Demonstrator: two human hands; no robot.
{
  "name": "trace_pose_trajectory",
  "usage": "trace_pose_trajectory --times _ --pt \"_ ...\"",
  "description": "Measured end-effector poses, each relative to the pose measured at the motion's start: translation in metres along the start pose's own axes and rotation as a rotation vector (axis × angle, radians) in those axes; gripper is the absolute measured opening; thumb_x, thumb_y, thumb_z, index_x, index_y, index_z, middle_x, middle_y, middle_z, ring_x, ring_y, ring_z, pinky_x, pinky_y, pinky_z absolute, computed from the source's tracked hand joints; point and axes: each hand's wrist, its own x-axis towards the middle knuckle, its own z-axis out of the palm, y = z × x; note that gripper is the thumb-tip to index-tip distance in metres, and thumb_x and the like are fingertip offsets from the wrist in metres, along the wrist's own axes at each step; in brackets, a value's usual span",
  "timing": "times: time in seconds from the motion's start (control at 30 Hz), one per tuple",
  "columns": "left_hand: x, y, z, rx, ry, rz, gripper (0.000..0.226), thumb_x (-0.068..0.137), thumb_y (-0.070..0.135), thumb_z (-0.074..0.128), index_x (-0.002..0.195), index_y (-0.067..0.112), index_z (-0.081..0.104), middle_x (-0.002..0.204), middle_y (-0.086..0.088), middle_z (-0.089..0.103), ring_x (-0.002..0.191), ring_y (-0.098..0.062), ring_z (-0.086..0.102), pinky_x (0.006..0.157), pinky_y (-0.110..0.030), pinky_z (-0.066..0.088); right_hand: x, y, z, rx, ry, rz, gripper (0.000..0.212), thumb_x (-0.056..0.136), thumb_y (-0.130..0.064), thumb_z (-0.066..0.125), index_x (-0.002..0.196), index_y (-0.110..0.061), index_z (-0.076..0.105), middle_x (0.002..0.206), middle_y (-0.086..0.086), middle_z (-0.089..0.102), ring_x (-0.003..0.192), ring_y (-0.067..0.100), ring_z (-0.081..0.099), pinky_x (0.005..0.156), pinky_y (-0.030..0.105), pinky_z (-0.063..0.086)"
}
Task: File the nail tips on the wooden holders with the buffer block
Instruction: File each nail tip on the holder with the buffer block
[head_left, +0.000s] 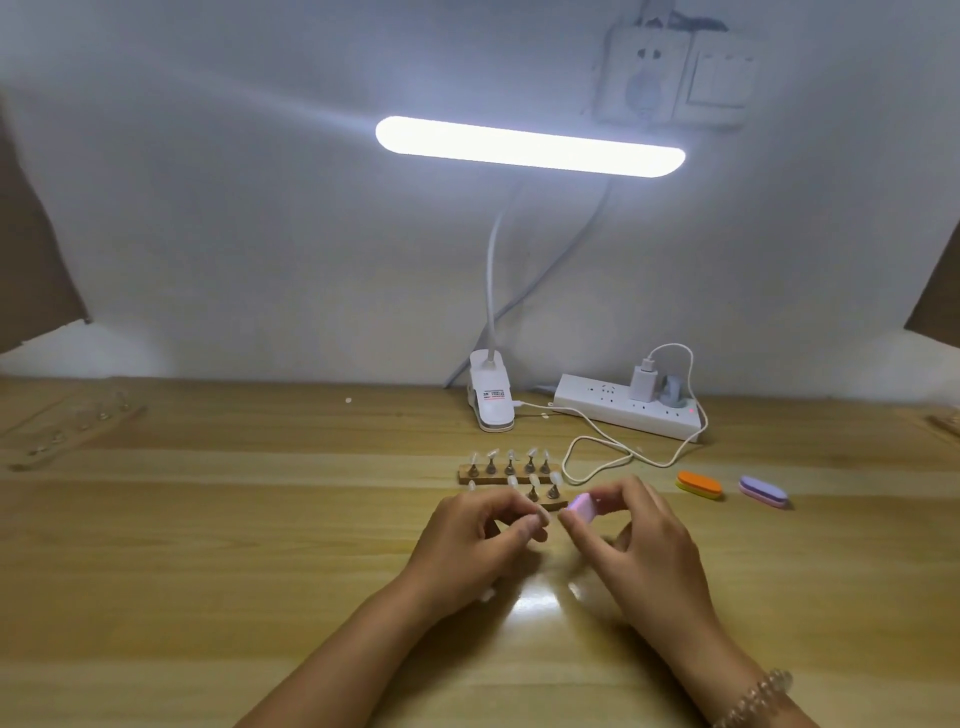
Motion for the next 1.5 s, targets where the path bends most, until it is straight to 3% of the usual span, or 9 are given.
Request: trace_pose_trajectory --times 0.13,0.23,0.43,0.6,0.8,0.93,1.07,1.3,1.5 --pt "0.001 0.0 0.0 0.022 -0.013 0.018 0.019 0.093 0.019 0.064 0.088 0.035 0.071 0.079 0.018 0.07 0.05 -0.003 0.057 0.048 -0.028 0.047 -0.011 -0.011 0.005 -0.035 -0.073 -0.167 0.038 0.079 -0.064 0.061 0.1 -0.033 0.056 0.099 -0.019 0.054 0.058 0.003 0.053 0.055 0.023 0.044" --pt "0.001 0.0 0.0 0.069 -0.025 0.03 0.015 0.092 0.02 0.067 0.088 0.033 0.073 0.078 0.02 0.07 0.053 0.004 0.055 0.056 -0.018 0.041 -0.007 -0.011 0.004 -0.043 -0.087 -0.139 0.032 0.081 -0.054 0.067 0.1 -0.031 0.057 0.099 -0.017 0.054 0.059 0.0 0.052 0.057 0.027 0.044" --pt "0.001 -0.001 0.0 0.05 -0.04 0.024 0.013 0.088 0.025 0.066 0.089 0.035 0.073 0.08 0.017 0.071 0.055 0.001 0.055 0.057 -0.021 0.043 -0.011 -0.015 0.006 -0.141 -0.092 -0.226 0.032 0.082 -0.051 0.068 0.101 -0.027 0.06 0.098 -0.014 0.054 0.057 0.004 0.048 0.052 0.029 0.045" --pt "0.001 -0.003 0.003 0.037 -0.029 0.003 0.012 0.091 0.025 0.069 0.086 0.036 0.072 0.079 0.02 0.071 0.053 -0.004 0.059 0.055 -0.022 0.045 -0.001 -0.006 -0.001 -0.023 -0.004 -0.038 0.025 0.083 -0.04 0.072 0.1 -0.028 0.06 0.101 -0.014 0.058 0.061 0.002 0.053 0.065 0.029 0.047" --pt "0.002 -0.001 0.0 0.002 -0.035 0.001 0.019 0.09 0.016 0.068 0.092 0.033 0.076 0.081 0.016 0.073 0.053 -0.005 0.059 0.054 -0.024 0.047 -0.011 -0.017 0.002 -0.105 -0.14 -0.221 0.039 0.079 -0.049 0.069 0.108 -0.029 0.053 0.104 -0.016 0.05 0.058 0.0 0.05 0.051 0.021 0.044" --pt "0.001 -0.002 0.0 0.038 -0.042 0.001 0.015 0.091 0.019 0.069 0.097 0.029 0.08 0.085 0.018 0.075 0.054 -0.005 0.055 0.059 -0.027 0.047 -0.006 -0.01 -0.002 -0.095 -0.065 -0.12 0.036 0.077 -0.036 0.078 0.103 -0.025 0.057 0.102 -0.01 0.053 0.061 0.001 0.049 0.058 0.032 0.049" --pt "0.0 -0.001 0.0 0.034 -0.058 0.001 0.02 0.091 0.017 0.068 0.099 0.031 0.079 0.076 0.023 0.072 0.053 -0.003 0.053 0.057 -0.023 0.044 -0.015 -0.018 0.002 -0.168 -0.179 -0.229 0.039 0.074 -0.044 0.076 0.101 -0.026 0.055 0.101 -0.013 0.049 0.064 0.007 0.056 0.054 0.03 0.047" --pt "0.0 -0.001 0.0 0.014 -0.059 -0.015 0.016 0.091 0.018 0.069 0.098 0.027 0.08 0.086 0.013 0.076 0.056 -0.006 0.056 0.06 -0.028 0.048 -0.013 -0.015 0.002 -0.126 -0.121 -0.206 0.035 0.076 -0.044 0.076 0.098 -0.025 0.058 0.097 -0.012 0.052 0.057 0.001 0.043 0.052 0.028 0.045" --pt "0.001 0.0 0.0 -0.017 -0.032 -0.04 0.016 0.089 0.014 0.071 0.09 0.028 0.078 0.082 0.008 0.076 0.059 -0.013 0.066 0.063 -0.034 0.054 -0.005 -0.009 0.002 -0.01 -0.063 -0.082 0.028 0.077 -0.048 0.074 0.093 -0.03 0.061 0.092 -0.019 0.058 0.06 0.009 0.053 0.062 0.029 0.047"
